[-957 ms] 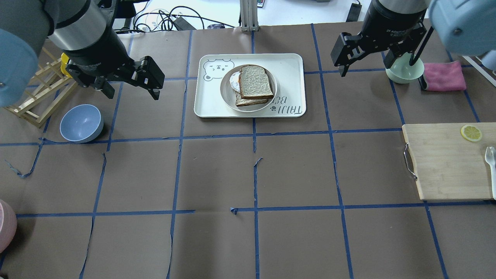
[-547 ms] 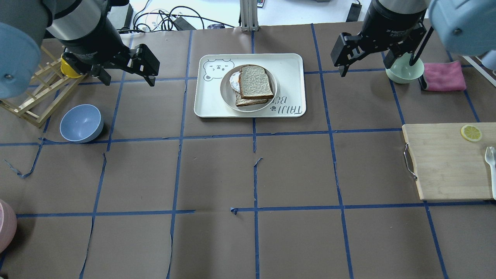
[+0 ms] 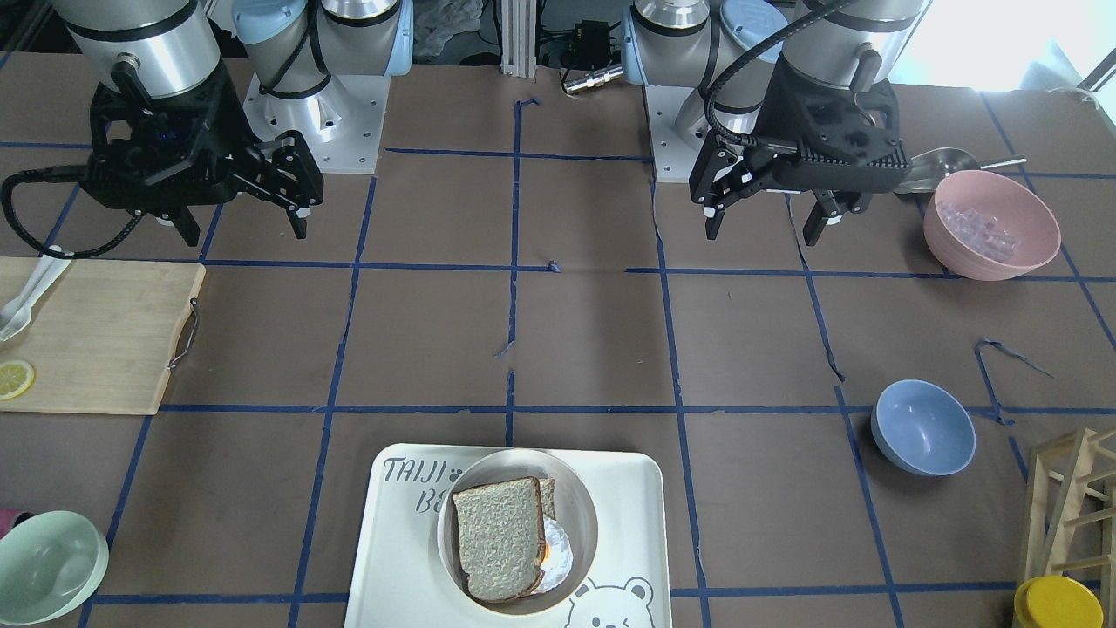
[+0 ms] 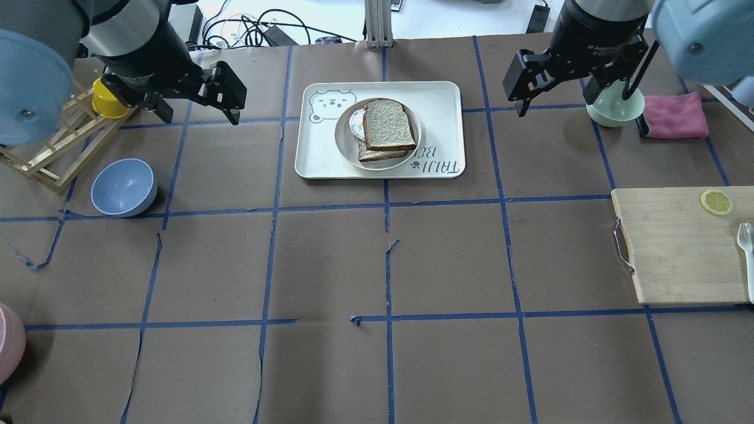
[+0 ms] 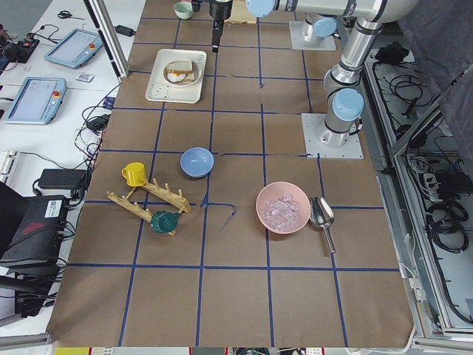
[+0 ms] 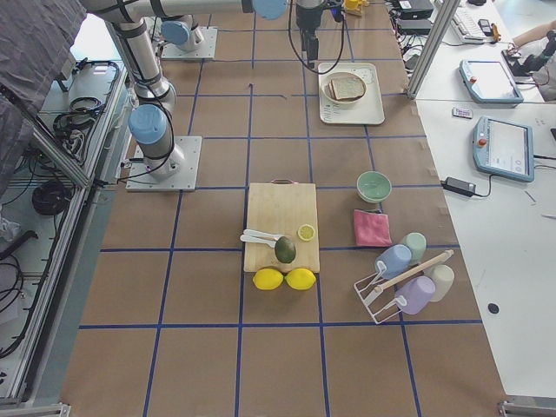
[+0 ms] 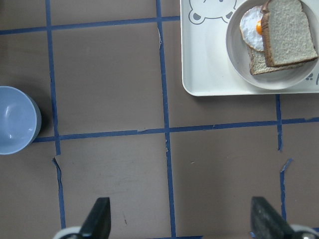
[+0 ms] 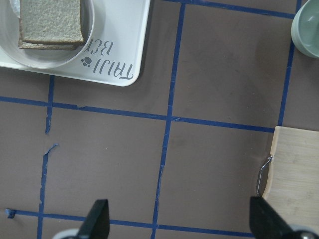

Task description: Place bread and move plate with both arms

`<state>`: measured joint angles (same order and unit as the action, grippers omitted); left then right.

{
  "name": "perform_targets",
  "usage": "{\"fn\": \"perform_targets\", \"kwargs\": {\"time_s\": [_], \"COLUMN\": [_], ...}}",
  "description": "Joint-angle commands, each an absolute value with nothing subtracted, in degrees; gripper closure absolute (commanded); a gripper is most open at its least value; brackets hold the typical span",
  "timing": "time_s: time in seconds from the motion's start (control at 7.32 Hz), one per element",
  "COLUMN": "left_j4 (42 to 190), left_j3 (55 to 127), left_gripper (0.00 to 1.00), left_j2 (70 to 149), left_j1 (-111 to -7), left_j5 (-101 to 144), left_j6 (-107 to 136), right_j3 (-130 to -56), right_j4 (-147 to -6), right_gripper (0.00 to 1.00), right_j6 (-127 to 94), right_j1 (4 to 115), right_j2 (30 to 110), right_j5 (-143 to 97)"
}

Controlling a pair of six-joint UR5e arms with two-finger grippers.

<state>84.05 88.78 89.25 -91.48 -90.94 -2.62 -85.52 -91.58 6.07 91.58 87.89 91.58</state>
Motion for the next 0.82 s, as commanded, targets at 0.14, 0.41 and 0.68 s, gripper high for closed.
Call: {"fn": "perform_targets", "kwargs": {"time_s": [0.14, 0.41, 0.68], "left_j4": [89.6, 91.4, 91.3], "left_j3": [88.0, 87.7, 87.8], "left_gripper": [0.00, 0.00, 0.00], "left_j2": [88.6, 88.5, 88.5], "left_j1": [-91.6, -91.6, -91.6], "left_j5": [-91.3, -91.3, -91.2], "left_j6": [-1.7, -0.9, -0.9], "right_j3": [-85.5, -85.6, -85.6], "right_j4": [-91.6, -91.6, -91.6], "right_gripper": [0.00, 0.00, 0.00], "right_j6": [6.1, 6.1, 6.1], "right_j1": [91.6, 91.6, 91.6], "right_j2": [87.9, 87.9, 87.9], "right_j5": [91.6, 91.6, 91.6]}}
